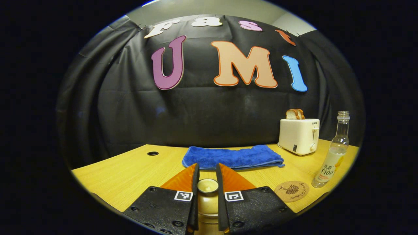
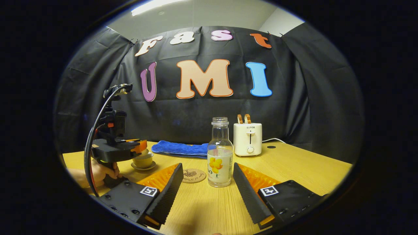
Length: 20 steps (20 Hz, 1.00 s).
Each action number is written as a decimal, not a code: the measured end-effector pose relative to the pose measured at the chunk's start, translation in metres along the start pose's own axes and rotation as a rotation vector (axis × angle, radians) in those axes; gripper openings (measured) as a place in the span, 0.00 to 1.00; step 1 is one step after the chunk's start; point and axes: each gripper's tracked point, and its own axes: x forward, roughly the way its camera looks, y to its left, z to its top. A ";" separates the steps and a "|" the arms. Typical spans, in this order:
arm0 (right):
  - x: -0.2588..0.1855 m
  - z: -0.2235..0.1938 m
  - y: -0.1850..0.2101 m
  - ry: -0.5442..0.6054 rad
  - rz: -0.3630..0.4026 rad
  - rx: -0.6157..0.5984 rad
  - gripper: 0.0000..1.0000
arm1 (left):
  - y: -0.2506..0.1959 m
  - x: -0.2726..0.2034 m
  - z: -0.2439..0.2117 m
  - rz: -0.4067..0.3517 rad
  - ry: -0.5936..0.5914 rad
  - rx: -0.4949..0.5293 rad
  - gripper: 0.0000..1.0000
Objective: Open the teacup lid with one hand, grasp the water bottle and pour water into the teacup with the other hand; after pouring, place the water bottle on the coaster and then close the teacup lid.
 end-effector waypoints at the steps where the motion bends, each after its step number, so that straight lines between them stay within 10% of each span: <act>1: 0.000 -0.001 0.000 0.000 0.000 0.001 0.97 | 0.000 -0.004 -0.004 -0.005 0.010 0.000 0.20; 20: 0.072 -0.003 -0.019 0.004 -0.080 -0.001 0.96 | 0.065 -0.115 0.002 0.023 -0.020 0.006 0.20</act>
